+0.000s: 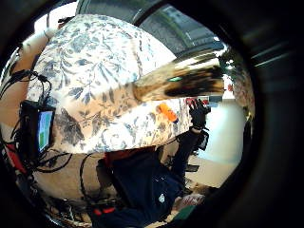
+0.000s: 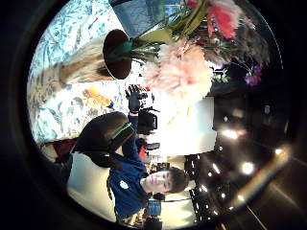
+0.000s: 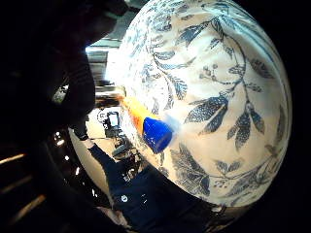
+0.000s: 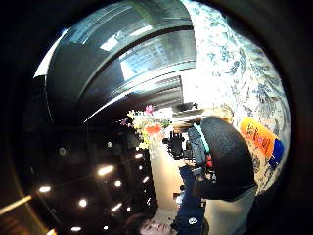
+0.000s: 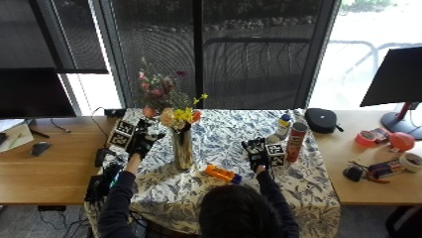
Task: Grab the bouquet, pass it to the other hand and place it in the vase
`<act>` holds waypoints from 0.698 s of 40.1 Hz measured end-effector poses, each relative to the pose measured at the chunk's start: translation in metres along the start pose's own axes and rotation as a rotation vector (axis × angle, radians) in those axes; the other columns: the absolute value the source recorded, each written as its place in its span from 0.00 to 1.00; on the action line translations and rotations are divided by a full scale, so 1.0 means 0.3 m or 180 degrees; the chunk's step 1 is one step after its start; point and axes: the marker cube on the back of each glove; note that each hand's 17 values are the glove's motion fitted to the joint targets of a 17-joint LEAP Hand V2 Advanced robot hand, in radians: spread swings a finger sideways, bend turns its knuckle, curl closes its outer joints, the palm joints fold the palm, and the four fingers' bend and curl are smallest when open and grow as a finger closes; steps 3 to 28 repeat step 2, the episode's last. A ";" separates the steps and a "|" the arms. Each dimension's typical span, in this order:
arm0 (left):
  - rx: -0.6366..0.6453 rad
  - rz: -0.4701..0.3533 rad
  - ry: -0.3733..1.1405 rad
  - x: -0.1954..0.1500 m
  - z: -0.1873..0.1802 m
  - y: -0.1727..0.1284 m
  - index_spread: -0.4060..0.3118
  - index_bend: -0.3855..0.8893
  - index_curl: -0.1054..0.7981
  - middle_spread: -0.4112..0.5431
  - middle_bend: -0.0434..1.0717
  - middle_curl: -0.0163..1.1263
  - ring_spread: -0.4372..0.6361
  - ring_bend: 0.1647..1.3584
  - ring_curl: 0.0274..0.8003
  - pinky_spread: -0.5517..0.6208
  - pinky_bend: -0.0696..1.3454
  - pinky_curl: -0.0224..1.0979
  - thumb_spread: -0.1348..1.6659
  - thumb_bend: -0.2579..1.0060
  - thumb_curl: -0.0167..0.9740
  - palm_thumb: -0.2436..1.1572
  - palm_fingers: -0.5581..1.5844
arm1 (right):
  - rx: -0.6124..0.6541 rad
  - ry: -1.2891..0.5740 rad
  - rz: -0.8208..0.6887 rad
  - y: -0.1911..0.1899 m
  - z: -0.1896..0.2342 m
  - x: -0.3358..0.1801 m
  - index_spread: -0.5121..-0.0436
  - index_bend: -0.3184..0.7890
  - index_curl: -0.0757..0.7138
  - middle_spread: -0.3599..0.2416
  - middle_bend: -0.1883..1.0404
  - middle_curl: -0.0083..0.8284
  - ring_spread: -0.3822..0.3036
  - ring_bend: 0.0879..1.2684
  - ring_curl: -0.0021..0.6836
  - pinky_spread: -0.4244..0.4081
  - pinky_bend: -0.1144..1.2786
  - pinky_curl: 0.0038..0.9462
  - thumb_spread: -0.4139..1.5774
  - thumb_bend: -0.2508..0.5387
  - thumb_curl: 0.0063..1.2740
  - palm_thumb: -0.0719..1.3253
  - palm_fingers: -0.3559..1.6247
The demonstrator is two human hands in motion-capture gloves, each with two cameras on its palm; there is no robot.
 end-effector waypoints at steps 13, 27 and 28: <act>0.0007 -0.0140 0.0059 0.062 -0.018 0.086 0.73 0.38 0.42 0.81 0.19 0.32 0.87 0.30 0.39 0.89 0.29 0.37 0.55 0.18 0.33 0.50 0.20 | -0.0102 -0.0056 0.0177 -0.013 0.026 0.005 0.52 0.43 0.48 0.65 0.30 0.39 0.71 0.23 0.46 0.82 0.42 0.37 0.78 0.30 0.25 0.56 0.32; 0.0007 -0.0140 0.0059 0.062 -0.018 0.086 0.73 0.38 0.42 0.81 0.19 0.32 0.87 0.30 0.39 0.89 0.29 0.37 0.55 0.18 0.33 0.50 0.20 | -0.0102 -0.0056 0.0177 -0.013 0.026 0.005 0.52 0.43 0.48 0.65 0.30 0.39 0.71 0.23 0.46 0.82 0.42 0.37 0.78 0.30 0.25 0.56 0.32; 0.0007 -0.0140 0.0059 0.062 -0.018 0.086 0.73 0.38 0.42 0.81 0.19 0.32 0.87 0.30 0.39 0.89 0.29 0.37 0.55 0.18 0.33 0.50 0.20 | -0.0102 -0.0056 0.0177 -0.013 0.026 0.005 0.52 0.43 0.48 0.65 0.30 0.39 0.71 0.23 0.46 0.82 0.42 0.37 0.78 0.30 0.25 0.56 0.32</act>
